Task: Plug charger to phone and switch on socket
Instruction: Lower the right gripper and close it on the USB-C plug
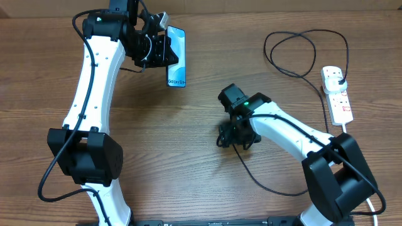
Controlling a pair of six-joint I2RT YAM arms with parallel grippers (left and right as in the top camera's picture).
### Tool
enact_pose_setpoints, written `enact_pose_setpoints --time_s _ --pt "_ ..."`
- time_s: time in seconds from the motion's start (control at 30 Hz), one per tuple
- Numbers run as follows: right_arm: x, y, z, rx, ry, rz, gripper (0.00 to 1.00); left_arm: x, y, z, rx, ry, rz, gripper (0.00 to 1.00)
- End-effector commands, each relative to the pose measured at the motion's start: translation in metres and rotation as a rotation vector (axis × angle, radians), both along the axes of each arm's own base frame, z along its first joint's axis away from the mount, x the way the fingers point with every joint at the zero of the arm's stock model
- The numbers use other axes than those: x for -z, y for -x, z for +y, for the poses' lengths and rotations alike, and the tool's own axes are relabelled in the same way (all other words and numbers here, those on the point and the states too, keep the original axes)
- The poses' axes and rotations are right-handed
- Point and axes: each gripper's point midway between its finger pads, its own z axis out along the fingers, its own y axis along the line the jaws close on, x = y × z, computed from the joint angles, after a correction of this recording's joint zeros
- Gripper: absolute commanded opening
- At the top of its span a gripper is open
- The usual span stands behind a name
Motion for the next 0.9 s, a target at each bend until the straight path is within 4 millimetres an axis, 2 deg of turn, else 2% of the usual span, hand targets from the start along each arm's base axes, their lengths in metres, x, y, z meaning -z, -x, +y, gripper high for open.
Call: enact_pose_setpoints --time_s 0.0,0.33,0.63,0.87 --pt "-0.002 -0.008 0.001 -0.035 0.020 -0.053 0.65 -0.007 -0.002 -0.003 -0.004 0.018 -0.014 0.04" --pt "0.006 -0.015 -0.002 -0.036 0.035 -0.097 0.52 -0.007 -0.002 -0.003 -0.004 0.018 -0.014 0.04" --pt "0.008 -0.013 -0.003 -0.062 0.040 -0.091 0.52 -0.007 -0.002 -0.003 -0.004 0.018 -0.013 0.04" --pt "0.022 -0.008 -0.007 -0.066 0.040 -0.096 0.51 -0.007 -0.001 -0.003 -0.005 0.018 -0.011 0.04"
